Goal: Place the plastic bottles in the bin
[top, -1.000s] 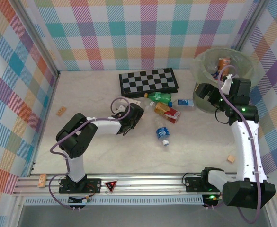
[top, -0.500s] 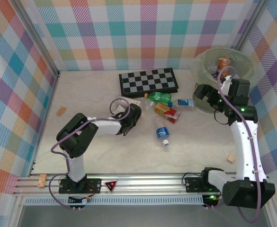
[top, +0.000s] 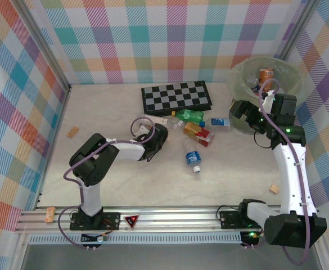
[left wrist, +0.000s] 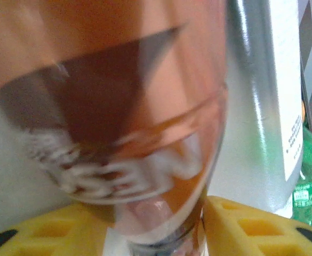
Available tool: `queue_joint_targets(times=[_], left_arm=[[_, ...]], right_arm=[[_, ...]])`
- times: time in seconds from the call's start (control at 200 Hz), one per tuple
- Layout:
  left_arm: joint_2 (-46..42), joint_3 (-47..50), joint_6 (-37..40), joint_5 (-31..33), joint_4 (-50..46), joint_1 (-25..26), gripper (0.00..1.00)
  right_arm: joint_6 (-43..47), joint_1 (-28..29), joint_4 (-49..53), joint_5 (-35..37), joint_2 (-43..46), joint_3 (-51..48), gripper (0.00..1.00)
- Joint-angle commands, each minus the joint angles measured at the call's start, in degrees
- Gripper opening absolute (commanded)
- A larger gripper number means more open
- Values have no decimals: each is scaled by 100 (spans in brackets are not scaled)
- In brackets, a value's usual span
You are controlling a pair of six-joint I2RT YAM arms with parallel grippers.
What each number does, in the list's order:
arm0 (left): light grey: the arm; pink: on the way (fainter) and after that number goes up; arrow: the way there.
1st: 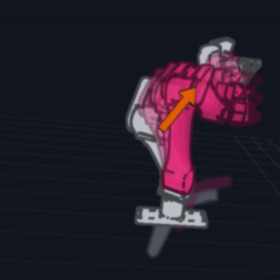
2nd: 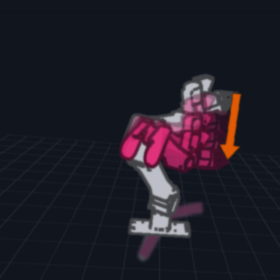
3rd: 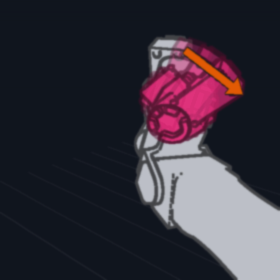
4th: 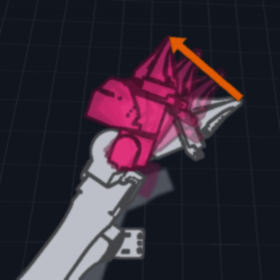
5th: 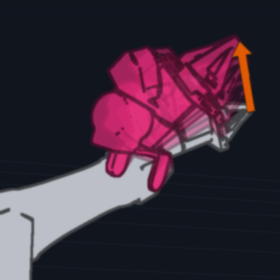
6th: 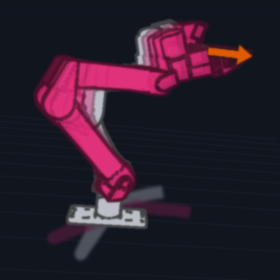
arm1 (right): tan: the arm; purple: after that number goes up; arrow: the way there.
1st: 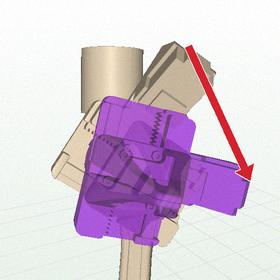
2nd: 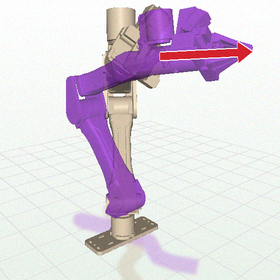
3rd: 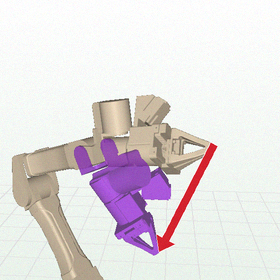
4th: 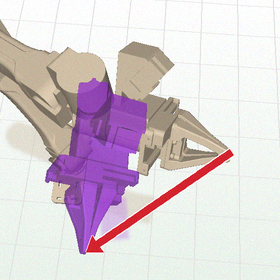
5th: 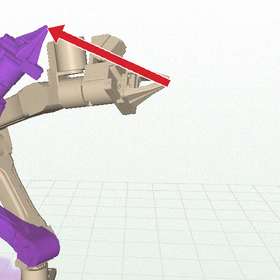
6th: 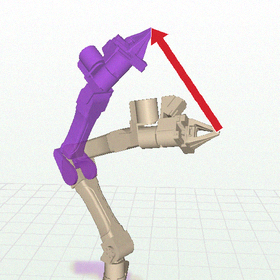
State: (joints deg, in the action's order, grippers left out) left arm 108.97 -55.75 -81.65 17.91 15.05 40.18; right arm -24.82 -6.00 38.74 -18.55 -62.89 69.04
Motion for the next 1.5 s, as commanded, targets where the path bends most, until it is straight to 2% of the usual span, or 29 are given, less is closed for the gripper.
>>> queue_joint_targets(times=[0.0,0.235,0.385,0.525,0.675,0.775,0.945,1.07,1.165,1.285,1.39,1.495], left_arm=[[150,69,34,-43,-23,-37,45],[-760,282,608,206,-663,-46,38],[-1446,421,1374,-58,-1035,-87,31],[-1957,369,2452,-851,-1662,-224,29],[-2464,258,3783,-1656,-2460,-401,29],[-2814,173,4656,-2083,-2893,-495,29],[-3167,-22,5725,-3575,-3375,-699,28],[-3201,-123,5852,-4573,-3329,-866,25],[-3203,59,5645,-5147,-2574,-924,23],[-3086,107,5430,-5305,-2102,-923,22],[-3101,218,5204,-5467,-1585,-920,20],[-3002,201,5181,-5461,-1545,-916,20]], right_arm=[[36,37,116,-65,84,-73,99],[-83,45,14,-224,77,-116,99],[-320,101,-416,-763,28,-364,98],[-504,571,-940,-1016,-216,-567,97],[-604,1287,-1502,-1719,-814,-382,96],[-681,1666,-1705,-1929,-1208,-222,96],[-746,2363,-1970,-2268,-1910,137,92],[-875,2747,-2298,-2552,-2408,351,85],[-1028,2871,-2653,-2563,-2628,341,83],[-1042,3004,-2684,-2630,-2977,476,82],[-855,3136,-2525,-2608,-3186,622,88],[-968,3209,-2794,-2763,-3238,569,88]])
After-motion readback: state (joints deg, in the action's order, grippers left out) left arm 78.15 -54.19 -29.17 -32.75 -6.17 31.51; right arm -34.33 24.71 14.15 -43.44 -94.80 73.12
